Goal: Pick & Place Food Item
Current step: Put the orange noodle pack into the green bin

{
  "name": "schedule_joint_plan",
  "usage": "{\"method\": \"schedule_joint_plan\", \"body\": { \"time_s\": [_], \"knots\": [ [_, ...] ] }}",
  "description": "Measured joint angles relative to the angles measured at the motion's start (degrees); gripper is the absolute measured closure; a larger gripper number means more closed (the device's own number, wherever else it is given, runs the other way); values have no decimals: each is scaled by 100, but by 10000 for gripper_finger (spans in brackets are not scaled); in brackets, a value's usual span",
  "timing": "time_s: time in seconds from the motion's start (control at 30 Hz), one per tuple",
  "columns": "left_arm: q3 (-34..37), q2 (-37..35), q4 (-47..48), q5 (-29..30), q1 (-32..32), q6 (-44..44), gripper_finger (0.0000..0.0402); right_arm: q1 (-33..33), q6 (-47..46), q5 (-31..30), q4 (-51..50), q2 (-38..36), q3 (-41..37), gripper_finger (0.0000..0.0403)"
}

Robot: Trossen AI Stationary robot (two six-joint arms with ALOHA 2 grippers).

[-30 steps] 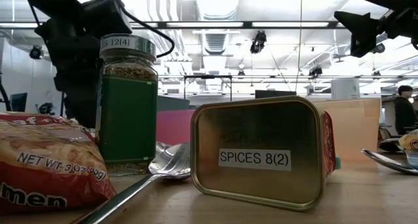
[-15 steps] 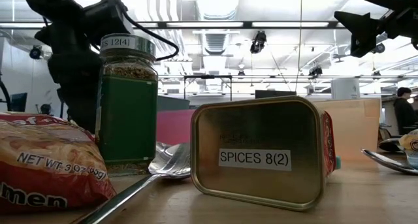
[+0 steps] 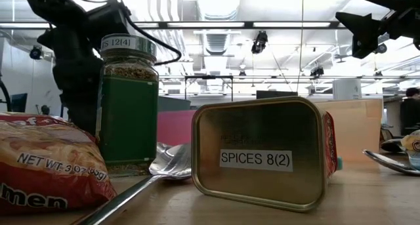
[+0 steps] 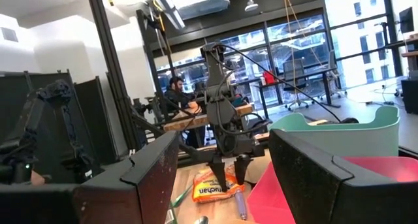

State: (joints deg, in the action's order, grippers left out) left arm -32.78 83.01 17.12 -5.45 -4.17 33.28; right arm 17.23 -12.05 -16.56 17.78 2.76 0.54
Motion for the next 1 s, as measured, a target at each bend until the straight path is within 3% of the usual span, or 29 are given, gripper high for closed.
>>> {"method": "schedule_joint_plan", "body": {
  "time_s": [0.57, 0.8, 1.0],
  "knots": [
    [7, 49, -59, -72, -8, 88, 385, 0, -151, -2, 2, -2, 0, 168],
    [16, 45, -37, -544, -10, 268, 391, 0, -150, -2, 4, -4, 0, 168],
    [-9, -115, 218, -573, -30, 429, 391, 0, -149, -2, 4, -4, 0, 168]
  ]
}}
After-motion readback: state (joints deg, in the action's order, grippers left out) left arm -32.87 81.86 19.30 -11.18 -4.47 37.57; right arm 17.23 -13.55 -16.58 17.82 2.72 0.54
